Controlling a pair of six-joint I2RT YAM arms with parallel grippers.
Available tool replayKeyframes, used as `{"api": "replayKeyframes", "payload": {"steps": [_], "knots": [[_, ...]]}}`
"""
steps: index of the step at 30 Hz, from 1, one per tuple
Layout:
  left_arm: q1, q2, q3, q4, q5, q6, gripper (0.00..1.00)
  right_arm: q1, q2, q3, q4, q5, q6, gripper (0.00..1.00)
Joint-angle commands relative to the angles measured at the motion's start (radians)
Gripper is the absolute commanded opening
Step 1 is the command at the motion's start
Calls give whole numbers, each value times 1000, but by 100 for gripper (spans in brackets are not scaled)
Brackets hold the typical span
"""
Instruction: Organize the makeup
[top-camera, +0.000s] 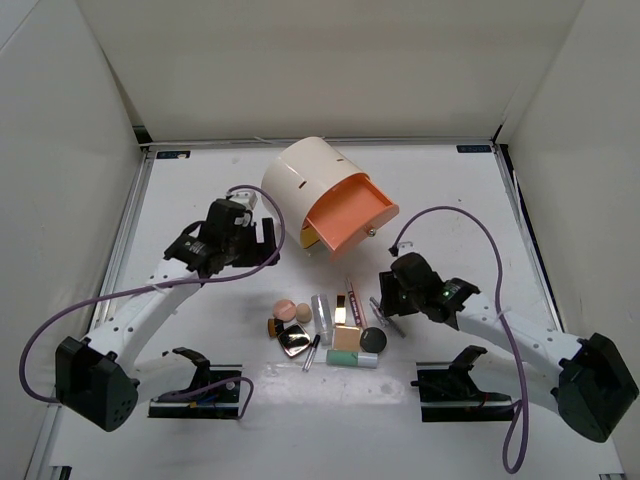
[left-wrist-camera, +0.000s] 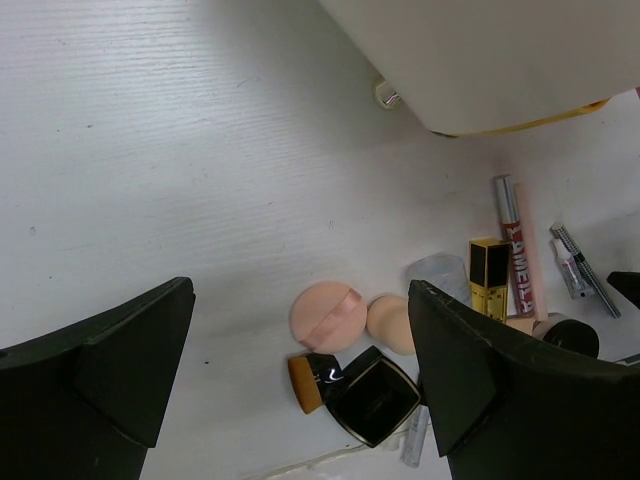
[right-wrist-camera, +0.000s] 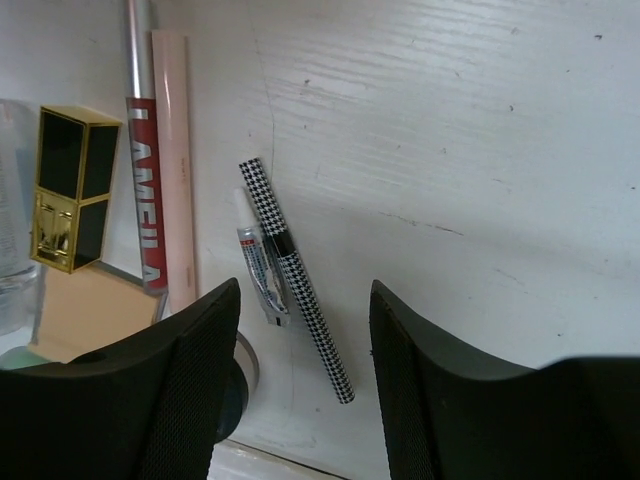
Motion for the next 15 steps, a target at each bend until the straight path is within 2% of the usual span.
{"api": "replayKeyframes", "payload": {"steps": [1,5,9,12,13,15], "knots": [[-17,-27,5,-9,-38,-22,98,67,30,-16,60,98,33,58],[-40,-21,-24,-27,-46,-43,98,136,45,-20,57,172,63,58],[-66,-18,-43,-27,-38,-72,98,155,53,-26,46,209,91,58],[-108,-18,-55,-15,-7,-91,98,185,57,-32,44,215,106,58],[-146,-18,-67,-6,53,-88,98,186,57,-32,44,221,111,58],[-198,-12,-80,3,54,-103,98,189,60,-29,38,226,118,58]]}}
